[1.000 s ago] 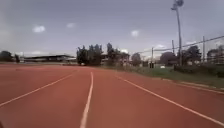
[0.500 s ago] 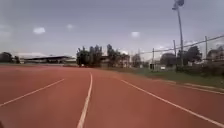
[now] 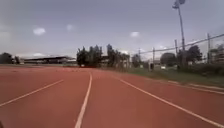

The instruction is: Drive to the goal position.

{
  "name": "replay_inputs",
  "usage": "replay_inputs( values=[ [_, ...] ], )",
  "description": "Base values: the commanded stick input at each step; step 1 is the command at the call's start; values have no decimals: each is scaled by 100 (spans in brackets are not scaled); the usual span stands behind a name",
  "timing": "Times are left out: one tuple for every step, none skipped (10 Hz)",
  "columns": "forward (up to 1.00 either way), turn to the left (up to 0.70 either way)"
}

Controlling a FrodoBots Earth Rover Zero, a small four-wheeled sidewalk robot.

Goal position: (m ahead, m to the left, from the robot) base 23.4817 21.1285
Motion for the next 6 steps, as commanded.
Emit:
replay_inputs(
  values=[
    [45,0],
    [45,0],
    [45,0],
    [45,0],
    [45,0],
    [45,0]
  ],
)
